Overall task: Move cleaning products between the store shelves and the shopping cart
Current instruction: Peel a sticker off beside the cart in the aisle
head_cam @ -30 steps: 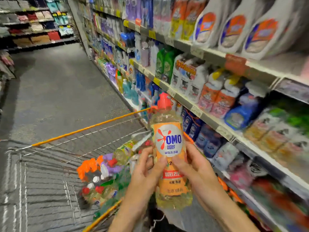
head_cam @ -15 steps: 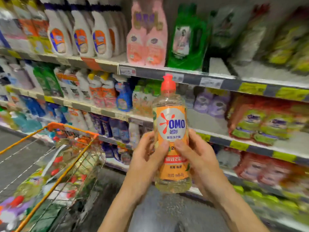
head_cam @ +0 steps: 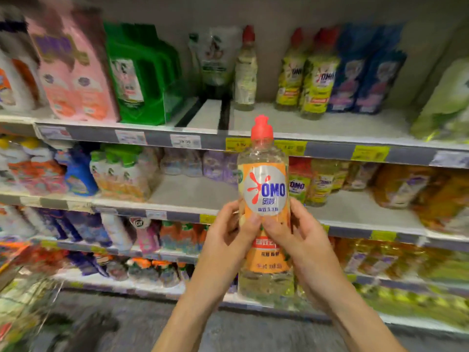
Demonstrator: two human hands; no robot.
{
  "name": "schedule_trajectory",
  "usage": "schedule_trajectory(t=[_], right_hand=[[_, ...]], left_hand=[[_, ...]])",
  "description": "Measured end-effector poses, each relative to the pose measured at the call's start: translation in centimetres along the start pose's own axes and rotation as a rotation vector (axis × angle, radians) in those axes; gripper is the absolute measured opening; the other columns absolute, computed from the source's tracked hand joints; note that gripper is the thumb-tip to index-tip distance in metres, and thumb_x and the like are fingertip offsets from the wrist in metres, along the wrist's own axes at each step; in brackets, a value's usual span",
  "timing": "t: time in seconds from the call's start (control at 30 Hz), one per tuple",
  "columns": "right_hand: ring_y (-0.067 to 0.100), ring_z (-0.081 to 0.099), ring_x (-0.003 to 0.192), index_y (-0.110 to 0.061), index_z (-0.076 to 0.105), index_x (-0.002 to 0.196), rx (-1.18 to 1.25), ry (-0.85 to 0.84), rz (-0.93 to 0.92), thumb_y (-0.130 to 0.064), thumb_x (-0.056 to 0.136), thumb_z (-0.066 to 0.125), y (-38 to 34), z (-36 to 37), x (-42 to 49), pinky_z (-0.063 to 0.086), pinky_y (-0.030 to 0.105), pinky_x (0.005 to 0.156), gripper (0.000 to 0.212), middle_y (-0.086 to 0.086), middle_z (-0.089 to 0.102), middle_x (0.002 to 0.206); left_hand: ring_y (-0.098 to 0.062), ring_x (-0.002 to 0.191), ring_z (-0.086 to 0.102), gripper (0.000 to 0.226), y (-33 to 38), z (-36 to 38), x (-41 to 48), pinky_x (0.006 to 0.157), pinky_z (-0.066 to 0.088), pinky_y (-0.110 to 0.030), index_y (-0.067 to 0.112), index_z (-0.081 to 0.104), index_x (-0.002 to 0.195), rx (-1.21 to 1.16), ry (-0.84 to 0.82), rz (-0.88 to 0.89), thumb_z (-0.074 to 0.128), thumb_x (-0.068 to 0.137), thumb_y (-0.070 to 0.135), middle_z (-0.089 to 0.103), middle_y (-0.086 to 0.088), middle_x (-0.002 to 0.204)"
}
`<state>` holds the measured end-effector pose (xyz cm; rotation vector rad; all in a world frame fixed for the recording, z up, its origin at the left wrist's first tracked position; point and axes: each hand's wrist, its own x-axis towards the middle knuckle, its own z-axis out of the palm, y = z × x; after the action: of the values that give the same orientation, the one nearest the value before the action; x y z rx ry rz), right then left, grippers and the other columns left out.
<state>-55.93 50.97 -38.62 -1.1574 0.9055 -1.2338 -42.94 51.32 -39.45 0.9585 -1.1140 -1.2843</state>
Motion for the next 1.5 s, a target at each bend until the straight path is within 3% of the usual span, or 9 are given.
schedule_trajectory(t=[0.13, 0.37, 0.53, 0.73, 1.0, 1.1, 1.2, 1.27, 1.5], right_hand=[[0.022, 0.069, 0.103, -0.023, 0.062, 0.117, 0.026, 0.049, 0.006, -0.03, 0.076, 0.081, -1.6, -3.2, 2.6, 0.057, 0.036, 0.082, 0.046, 0.003, 0.073, 0.11], [0.027, 0.07, 0.1, -0.018, 0.065, 0.115, 0.137, 0.091, -0.036, -0.031, 0.075, 0.08, -2.7, -5.1, 10.3, 0.06, 0.036, 0.076, 0.045, 0.01, 0.073, 0.108], [0.028, 0.07, 0.101, -0.016, 0.067, 0.114, 0.126, 0.132, -0.139, -0.042, 0.058, 0.089, -3.8, -5.0, 17.3, 0.058, 0.031, 0.072, 0.066, 0.013, 0.072, 0.109], [0.023, 0.07, 0.101, -0.01, 0.06, 0.123, 0.072, 0.15, -0.234, -0.027, 0.072, 0.068, -7.1, -5.5, 24.2, 0.058, 0.03, 0.075, 0.054, 0.008, 0.073, 0.109], [0.014, 0.067, 0.104, -0.02, 0.06, 0.12, -0.205, 0.187, -0.296, -0.021, 0.076, 0.076, -7.6, -9.9, 30.6, 0.056, 0.025, 0.079, 0.047, -0.002, 0.072, 0.111], [0.014, 0.065, 0.109, -0.021, 0.057, 0.126, -0.256, 0.179, -0.279, -0.019, 0.075, 0.071, -6.8, -11.3, 31.4, 0.057, 0.028, 0.086, 0.053, -0.004, 0.07, 0.117], [0.012, 0.064, 0.111, -0.02, 0.053, 0.13, -0.252, 0.131, -0.268, -0.015, 0.076, 0.069, -6.2, -12.6, 32.1, 0.055, 0.028, 0.088, 0.057, -0.005, 0.068, 0.121], [0.012, 0.063, 0.113, -0.021, 0.052, 0.131, -0.244, 0.125, -0.254, -0.015, 0.077, 0.071, -6.0, -13.3, 32.4, 0.055, 0.028, 0.09, 0.058, -0.006, 0.068, 0.122], [0.009, 0.063, 0.113, -0.02, 0.048, 0.133, -0.337, 0.044, -0.277, -0.017, 0.078, 0.065, -6.0, -15.3, 33.1, 0.053, 0.019, 0.085, 0.058, -0.007, 0.066, 0.124]], left_hand=[[-0.018, 0.1, 0.068, 0.038, 0.4, 2.7, 3.7, 0.08, 0.056, -0.029, 0.013, 0.058, 0.119, 0.039, -0.08, -0.013, 0.066, 0.088, 0.032, 0.072, -0.003, 0.108], [-0.019, 0.098, 0.07, 0.037, 1.1, 3.4, 12.6, 0.075, 0.056, -0.027, 0.016, 0.059, 0.12, 0.016, -0.177, 0.006, 0.065, 0.088, 0.032, 0.072, -0.002, 0.108], [-0.015, 0.101, 0.068, 0.034, 2.3, 3.0, 20.2, 0.082, 0.056, -0.027, 0.016, 0.06, 0.119, 0.043, -0.237, 0.122, 0.057, 0.087, 0.026, 0.072, 0.0, 0.109], [-0.013, 0.105, 0.067, 0.032, 4.7, 3.3, 27.8, 0.089, 0.056, -0.036, 0.023, 0.058, 0.122, 0.095, -0.318, 0.185, 0.056, 0.091, 0.034, 0.07, 0.004, 0.112], [-0.009, 0.115, 0.058, 0.037, 3.1, 5.6, 34.5, 0.099, 0.049, -0.039, 0.035, 0.05, 0.129, 0.331, -0.15, 0.273, 0.057, 0.093, 0.03, 0.058, 0.003, 0.128], [-0.007, 0.114, 0.056, 0.039, 1.8, 6.2, 35.4, 0.099, 0.049, -0.034, 0.036, 0.048, 0.129, 0.405, -0.102, 0.238, 0.058, 0.091, 0.035, 0.054, 0.003, 0.133], [0.005, 0.1, 0.056, 0.035, 1.0, 6.7, 36.6, 0.082, 0.048, -0.008, 0.031, 0.049, 0.123, 0.397, -0.14, 0.198, 0.063, 0.092, 0.021, 0.054, -0.002, 0.132], [0.007, 0.098, 0.055, 0.038, 0.8, 7.0, 37.1, 0.076, 0.046, -0.004, 0.026, 0.051, 0.123, 0.422, -0.131, 0.197, 0.065, 0.088, 0.025, 0.055, -0.002, 0.13], [-0.018, 0.115, 0.058, 0.077, 1.0, 8.7, 37.8, 0.096, 0.051, -0.035, 0.018, 0.048, 0.133, 0.564, -0.098, 0.208, 0.054, 0.065, 0.054, 0.053, -0.003, 0.13]])
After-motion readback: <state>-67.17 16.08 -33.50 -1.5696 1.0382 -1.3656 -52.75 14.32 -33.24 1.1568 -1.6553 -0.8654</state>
